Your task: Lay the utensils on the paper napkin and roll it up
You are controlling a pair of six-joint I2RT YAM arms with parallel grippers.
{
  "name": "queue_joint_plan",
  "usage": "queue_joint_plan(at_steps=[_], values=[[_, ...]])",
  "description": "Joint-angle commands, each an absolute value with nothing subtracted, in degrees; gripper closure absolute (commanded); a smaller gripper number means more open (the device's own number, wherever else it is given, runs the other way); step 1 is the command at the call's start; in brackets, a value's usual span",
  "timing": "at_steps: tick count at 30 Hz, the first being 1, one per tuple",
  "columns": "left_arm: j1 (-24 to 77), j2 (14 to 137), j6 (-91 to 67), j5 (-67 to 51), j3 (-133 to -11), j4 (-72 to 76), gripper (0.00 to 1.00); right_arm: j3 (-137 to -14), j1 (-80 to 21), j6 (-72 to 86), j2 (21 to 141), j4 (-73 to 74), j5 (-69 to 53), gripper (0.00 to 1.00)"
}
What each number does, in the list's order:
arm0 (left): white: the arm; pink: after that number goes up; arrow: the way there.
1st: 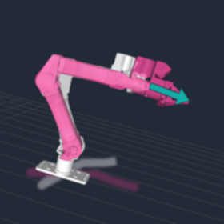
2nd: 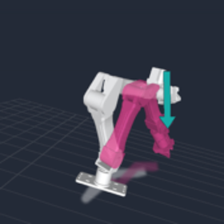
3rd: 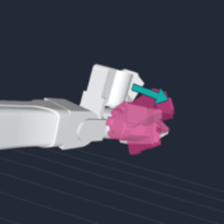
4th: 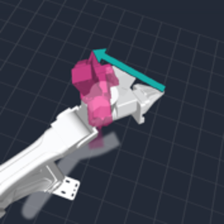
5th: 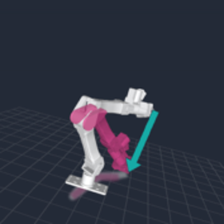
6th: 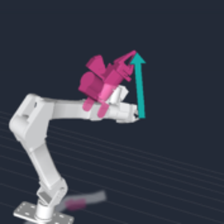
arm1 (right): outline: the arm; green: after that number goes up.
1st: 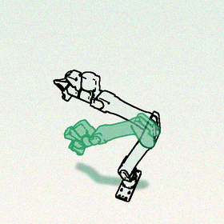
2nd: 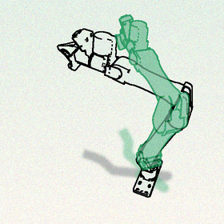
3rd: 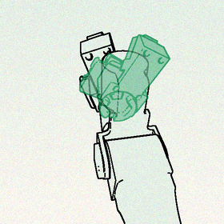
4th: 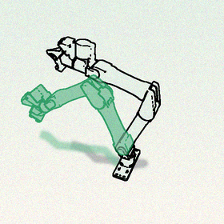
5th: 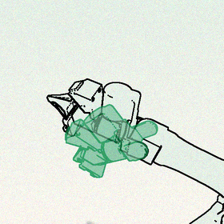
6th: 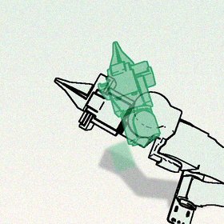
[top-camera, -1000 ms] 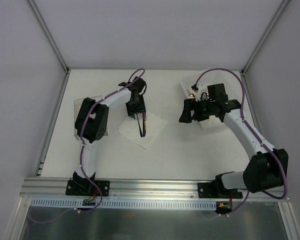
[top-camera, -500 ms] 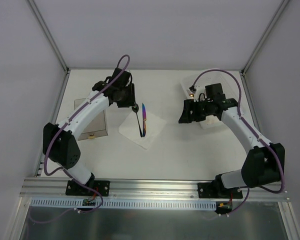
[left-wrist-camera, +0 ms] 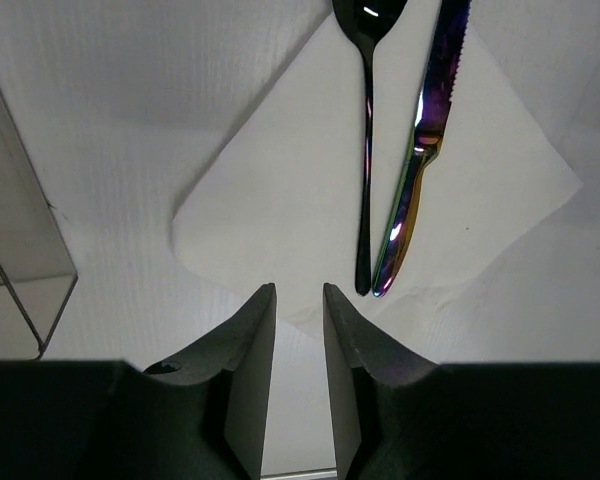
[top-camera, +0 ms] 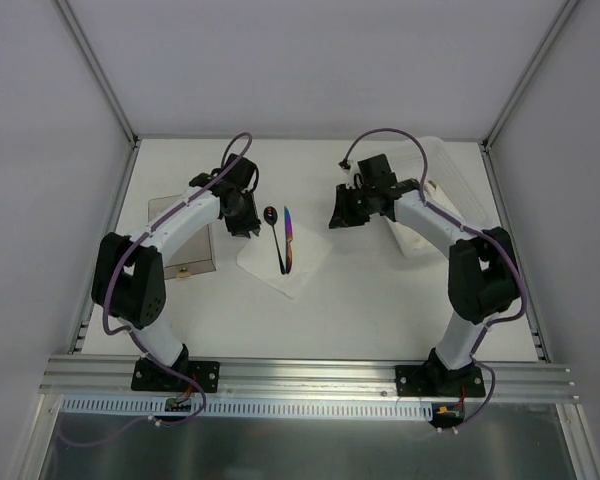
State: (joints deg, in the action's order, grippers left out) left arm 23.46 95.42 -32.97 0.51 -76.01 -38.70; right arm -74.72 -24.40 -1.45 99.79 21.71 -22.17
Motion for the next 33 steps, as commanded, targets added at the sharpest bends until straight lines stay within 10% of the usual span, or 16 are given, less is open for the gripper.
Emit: queue_joint_plan(at_steps=[1, 33], values=[[23.2, 99.0, -36.2, -0.3, -77.3, -37.9, 0.75, -78.8, -27.5, 4.7, 104.0, 16.1, -17.7, 0.82], [23.2, 106.9, -39.1, -3.2, -76.8, -34.9, 0.75, -92.6, -39.4, 6.9, 123.4, 12.1, 4.5, 0.93]])
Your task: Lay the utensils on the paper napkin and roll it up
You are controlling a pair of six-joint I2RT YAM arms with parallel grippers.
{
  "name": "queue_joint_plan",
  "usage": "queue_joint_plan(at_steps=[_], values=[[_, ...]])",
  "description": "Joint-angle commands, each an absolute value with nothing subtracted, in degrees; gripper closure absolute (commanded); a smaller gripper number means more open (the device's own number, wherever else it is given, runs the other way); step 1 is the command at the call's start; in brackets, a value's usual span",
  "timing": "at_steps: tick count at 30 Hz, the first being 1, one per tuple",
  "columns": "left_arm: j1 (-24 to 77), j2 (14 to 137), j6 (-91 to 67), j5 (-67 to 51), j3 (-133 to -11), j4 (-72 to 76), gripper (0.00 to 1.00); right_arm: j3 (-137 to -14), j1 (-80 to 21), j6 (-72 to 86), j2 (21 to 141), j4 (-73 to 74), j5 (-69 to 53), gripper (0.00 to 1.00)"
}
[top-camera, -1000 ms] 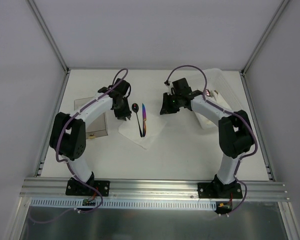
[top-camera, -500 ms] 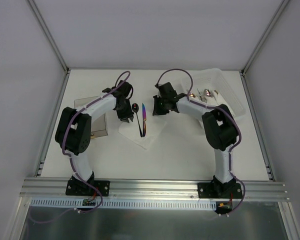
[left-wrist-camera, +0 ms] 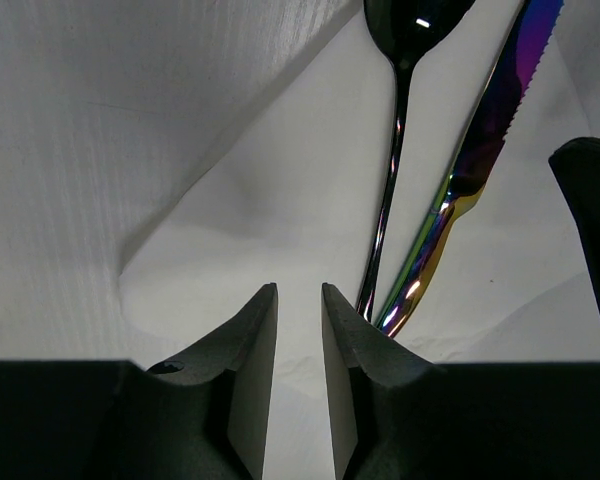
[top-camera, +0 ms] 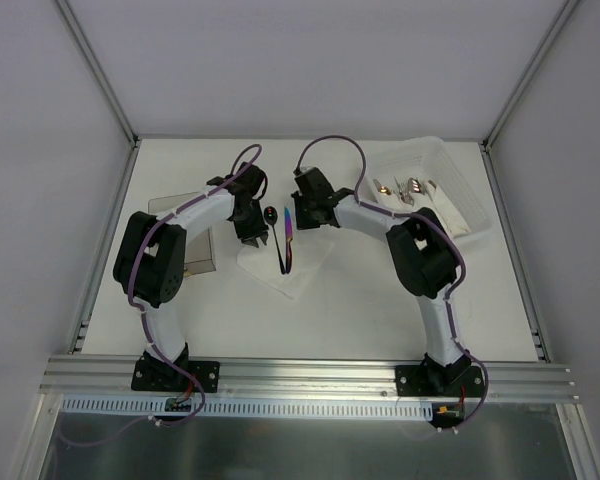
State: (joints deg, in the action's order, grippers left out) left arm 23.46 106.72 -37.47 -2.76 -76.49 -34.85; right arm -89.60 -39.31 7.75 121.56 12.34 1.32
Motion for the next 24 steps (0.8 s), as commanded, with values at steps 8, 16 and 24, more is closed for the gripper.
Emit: queue_joint_plan(at_steps=[8, 16, 24], values=[[23.1, 107.1, -39.3, -3.2, -76.6, -34.9, 0.74, -93.3, -39.6, 7.4, 125.9, 12.4, 2.7, 0.9], [23.1, 107.1, -39.2, -3.0, -76.2, -34.9, 0.73, -92.9, -39.8, 8.2, 126.2, 13.9, 2.8, 0.78], [22.9, 106.3, -39.1, -2.8, -75.8, -34.9, 0.73, -94.2, -41.0, 6.2, 126.9, 16.3, 5.4, 0.77]])
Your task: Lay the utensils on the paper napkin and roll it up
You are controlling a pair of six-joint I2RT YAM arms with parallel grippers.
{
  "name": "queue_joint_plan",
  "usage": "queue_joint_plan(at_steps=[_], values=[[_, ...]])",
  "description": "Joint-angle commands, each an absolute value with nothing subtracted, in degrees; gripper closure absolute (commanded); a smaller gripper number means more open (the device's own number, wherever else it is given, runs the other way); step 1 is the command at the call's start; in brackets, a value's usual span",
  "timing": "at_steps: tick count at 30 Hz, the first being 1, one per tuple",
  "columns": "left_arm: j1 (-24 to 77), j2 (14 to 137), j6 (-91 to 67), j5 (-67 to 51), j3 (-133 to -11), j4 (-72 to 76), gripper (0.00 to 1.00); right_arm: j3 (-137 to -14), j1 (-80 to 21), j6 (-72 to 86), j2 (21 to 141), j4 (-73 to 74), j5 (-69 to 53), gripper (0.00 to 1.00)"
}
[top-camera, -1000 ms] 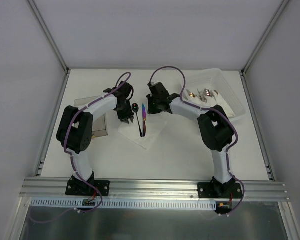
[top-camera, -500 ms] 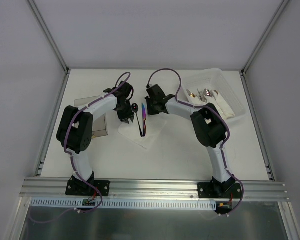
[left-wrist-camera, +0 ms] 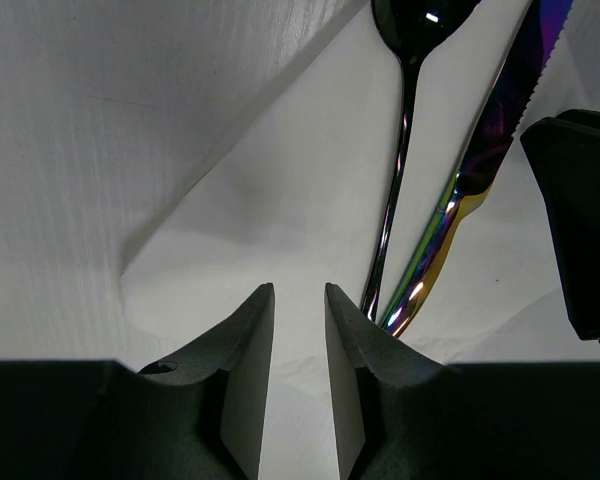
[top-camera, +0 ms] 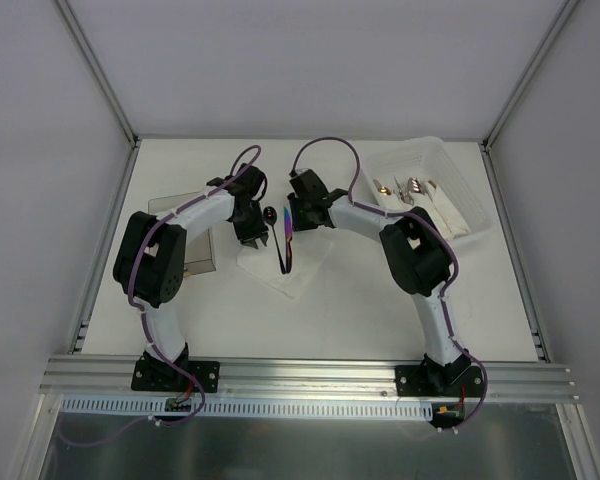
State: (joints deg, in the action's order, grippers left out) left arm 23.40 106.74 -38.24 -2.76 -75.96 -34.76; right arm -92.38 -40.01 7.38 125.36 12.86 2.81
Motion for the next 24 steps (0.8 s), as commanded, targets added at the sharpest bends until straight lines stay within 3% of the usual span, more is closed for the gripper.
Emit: queue_joint_plan(at_steps=[1, 14, 24], values=[[22.8, 106.3, -39.1, -3.0, -75.8, -34.9, 0.72, -94.3, -41.1, 6.2, 127.3, 16.5, 5.5, 0.76], [22.2, 105.6, -39.0, -3.1, -75.3, -34.9, 0.69, -94.5, -41.5, 7.0, 128.0, 18.0, 6.0, 0.71], [21.8, 105.1, -38.9, -3.2, -74.9, -34.8, 0.66, -94.8, -41.5, 7.8, 128.5, 18.6, 5.2, 0.6]])
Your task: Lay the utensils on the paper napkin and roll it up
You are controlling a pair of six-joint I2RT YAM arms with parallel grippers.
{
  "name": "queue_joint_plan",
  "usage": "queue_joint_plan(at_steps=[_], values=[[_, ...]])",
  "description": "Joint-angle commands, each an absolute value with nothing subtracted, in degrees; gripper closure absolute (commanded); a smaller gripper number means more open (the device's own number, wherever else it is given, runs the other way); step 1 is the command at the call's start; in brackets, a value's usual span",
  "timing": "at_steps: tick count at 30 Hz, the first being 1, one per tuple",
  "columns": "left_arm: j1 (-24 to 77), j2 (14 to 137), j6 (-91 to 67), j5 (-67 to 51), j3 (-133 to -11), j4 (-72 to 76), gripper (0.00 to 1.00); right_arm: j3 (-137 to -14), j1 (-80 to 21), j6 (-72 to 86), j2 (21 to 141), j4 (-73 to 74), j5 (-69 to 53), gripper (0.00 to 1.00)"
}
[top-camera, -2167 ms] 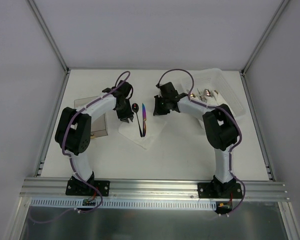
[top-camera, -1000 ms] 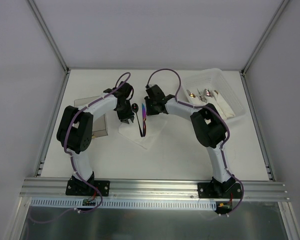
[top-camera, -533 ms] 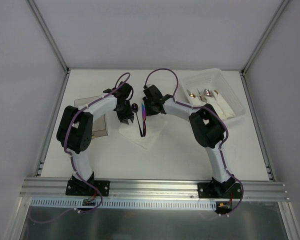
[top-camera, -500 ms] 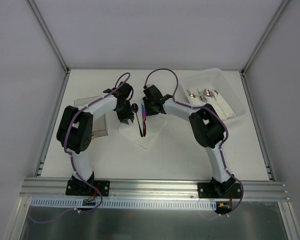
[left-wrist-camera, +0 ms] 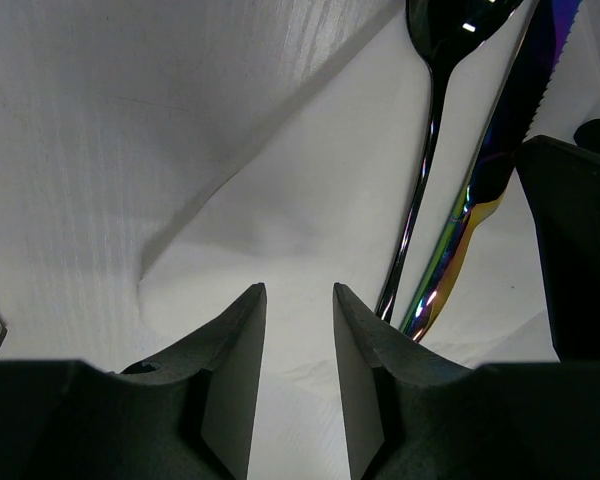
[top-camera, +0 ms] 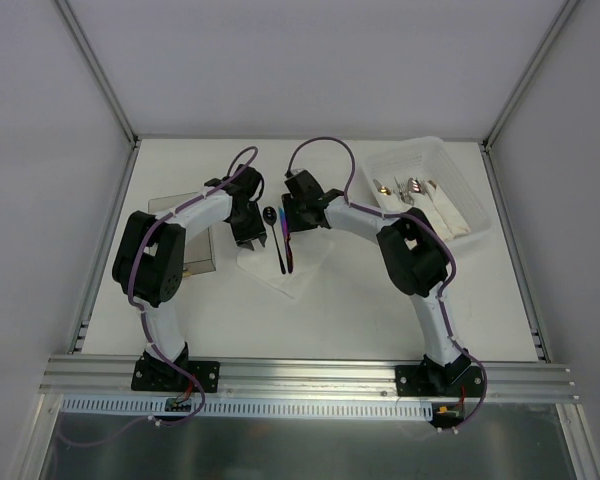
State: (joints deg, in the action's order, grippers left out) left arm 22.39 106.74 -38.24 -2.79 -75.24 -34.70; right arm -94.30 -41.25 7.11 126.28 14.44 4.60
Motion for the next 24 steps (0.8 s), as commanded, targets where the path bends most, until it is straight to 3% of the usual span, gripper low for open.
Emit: queue_joint_plan(at_steps=[1, 14, 19, 24], values=[[21.8, 105.1, -38.9, -3.3, -74.9, -34.8, 0.66, -94.8, -41.5, 7.9, 128.5, 18.6, 5.2, 0.59], [21.8, 100.4, -33.8, -4.2, -74.4, -33.3, 0.65, -93.5, -40.8, 10.3, 124.6, 19.3, 2.4, 0.55], [21.8, 90.7, -26.6, -5.4, -71.5, -30.9, 0.58, -91.2, -38.5, 11.8, 117.2, 19.2, -6.8, 0.53], [22.2, 84.1, -17.4, -13.0, -69.8, -30.2, 0.55, -90.2, -34.3, 12.4, 111.2, 17.8, -20.6, 0.41]])
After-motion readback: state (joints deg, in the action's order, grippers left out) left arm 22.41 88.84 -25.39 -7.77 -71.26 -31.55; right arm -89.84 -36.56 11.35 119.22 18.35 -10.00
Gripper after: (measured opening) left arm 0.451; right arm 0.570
